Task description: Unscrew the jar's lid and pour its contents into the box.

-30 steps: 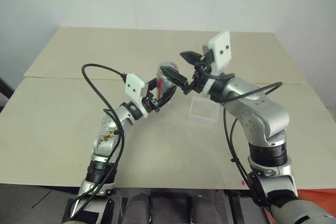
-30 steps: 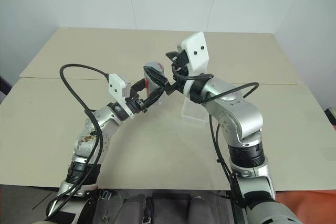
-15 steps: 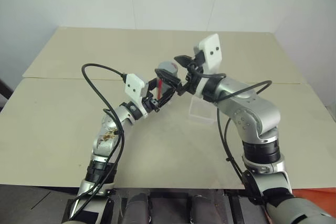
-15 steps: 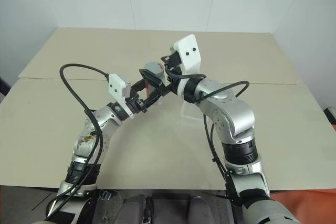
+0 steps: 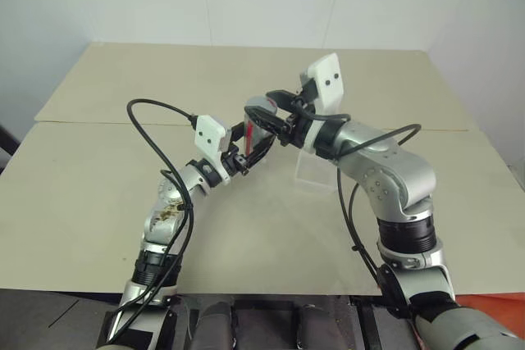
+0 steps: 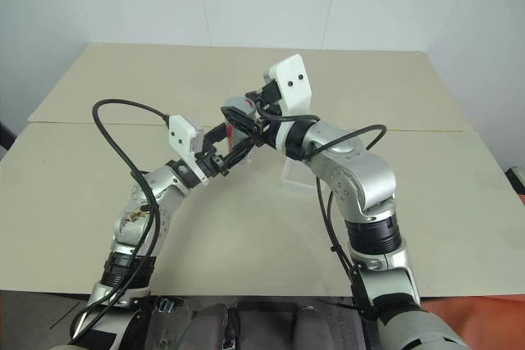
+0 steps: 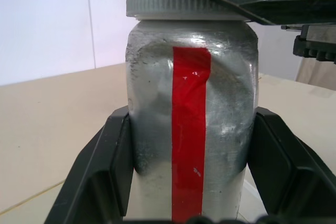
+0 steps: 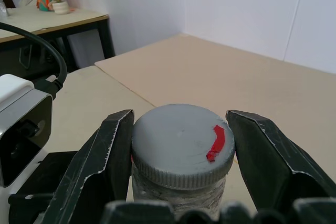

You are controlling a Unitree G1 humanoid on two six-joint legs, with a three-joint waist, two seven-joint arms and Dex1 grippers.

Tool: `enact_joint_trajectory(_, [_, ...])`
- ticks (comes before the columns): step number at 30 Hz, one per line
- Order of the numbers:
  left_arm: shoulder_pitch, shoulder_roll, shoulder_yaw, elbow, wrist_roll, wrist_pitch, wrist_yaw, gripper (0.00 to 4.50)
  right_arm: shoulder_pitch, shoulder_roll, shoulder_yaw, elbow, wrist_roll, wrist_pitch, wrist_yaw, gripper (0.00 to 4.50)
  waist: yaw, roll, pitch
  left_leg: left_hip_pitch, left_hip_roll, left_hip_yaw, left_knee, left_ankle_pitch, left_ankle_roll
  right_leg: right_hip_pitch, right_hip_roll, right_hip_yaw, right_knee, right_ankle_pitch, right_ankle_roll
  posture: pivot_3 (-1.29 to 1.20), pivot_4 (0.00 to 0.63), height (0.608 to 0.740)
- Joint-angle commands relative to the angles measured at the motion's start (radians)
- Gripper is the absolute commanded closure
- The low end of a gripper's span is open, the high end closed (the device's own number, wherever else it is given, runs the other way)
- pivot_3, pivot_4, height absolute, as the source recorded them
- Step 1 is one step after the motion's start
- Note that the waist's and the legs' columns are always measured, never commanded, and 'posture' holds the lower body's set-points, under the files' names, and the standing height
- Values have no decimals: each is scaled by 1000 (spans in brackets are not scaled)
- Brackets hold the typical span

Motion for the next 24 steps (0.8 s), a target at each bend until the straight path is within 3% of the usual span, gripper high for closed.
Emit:
enact_joint_trajectory(1, [-28,21,-2,-39,-53,-1,-74,1795,-26,-31,1,-13,4,-22,63,1749,0,0,0,0,0,0,0,0,0,0,0,0,0,0,0,0,150,740])
enact_joint_trajectory(14, [-98,175,67,-17,-331,136,-425,1795,-9,-157,-23,-2,196,-55,506,1749,-3,0,0,0,0,-1,0,0,0,0,0,0,-1,0,0,0,150,740])
enact_joint_trajectory(20, [-134,242,80,8,-410,182,-617,1795,9,-200,-27,-6,258,-51,637,1749,-5,0,0,0,0,-1,0,0,0,0,0,0,-1,0,0,0,150,740])
enact_joint_trajectory(24, [-145,242,85,10,-413,177,-660,1795,9,-215,-30,5,278,-50,672,1749,-5,0,0,0,0,-1,0,0,0,0,0,0,-1,0,0,0,150,740])
